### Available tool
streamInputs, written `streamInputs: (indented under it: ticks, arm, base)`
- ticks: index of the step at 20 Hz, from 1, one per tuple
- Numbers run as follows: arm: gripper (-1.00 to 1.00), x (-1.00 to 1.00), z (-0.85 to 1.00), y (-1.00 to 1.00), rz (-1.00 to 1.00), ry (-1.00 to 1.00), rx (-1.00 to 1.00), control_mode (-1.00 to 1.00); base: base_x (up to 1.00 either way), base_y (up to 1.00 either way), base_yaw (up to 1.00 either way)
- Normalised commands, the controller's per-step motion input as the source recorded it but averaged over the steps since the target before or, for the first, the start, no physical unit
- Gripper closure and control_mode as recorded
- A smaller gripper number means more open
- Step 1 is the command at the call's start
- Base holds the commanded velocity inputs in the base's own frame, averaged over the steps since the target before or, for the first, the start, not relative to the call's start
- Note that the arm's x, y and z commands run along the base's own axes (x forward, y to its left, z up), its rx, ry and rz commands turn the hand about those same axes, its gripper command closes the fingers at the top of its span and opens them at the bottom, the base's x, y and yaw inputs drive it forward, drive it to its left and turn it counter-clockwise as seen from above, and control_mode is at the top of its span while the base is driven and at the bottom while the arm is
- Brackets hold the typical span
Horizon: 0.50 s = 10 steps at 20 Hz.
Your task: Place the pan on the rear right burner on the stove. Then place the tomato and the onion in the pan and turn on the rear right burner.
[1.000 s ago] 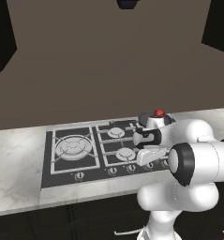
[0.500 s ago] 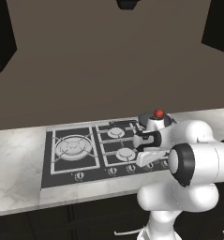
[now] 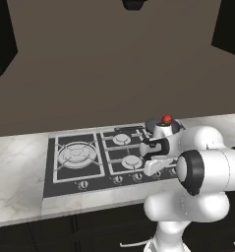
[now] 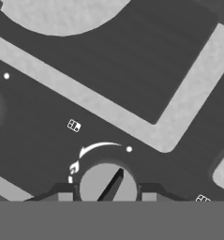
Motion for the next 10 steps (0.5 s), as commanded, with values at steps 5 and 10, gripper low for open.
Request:
streamInputs:
  ticks: [5, 10]
  arm:
    - [1.0, 0.0, -0.01, 0.09, 0.23, 0.0, 0.0, -1.0]
    - [1.0, 0.0, -0.03, 0.03, 0.3, 0.0, 0.0, -1.0]
  base:
    - [0.0, 0.0, 0.0]
    - [0.0, 0.0, 0.0]
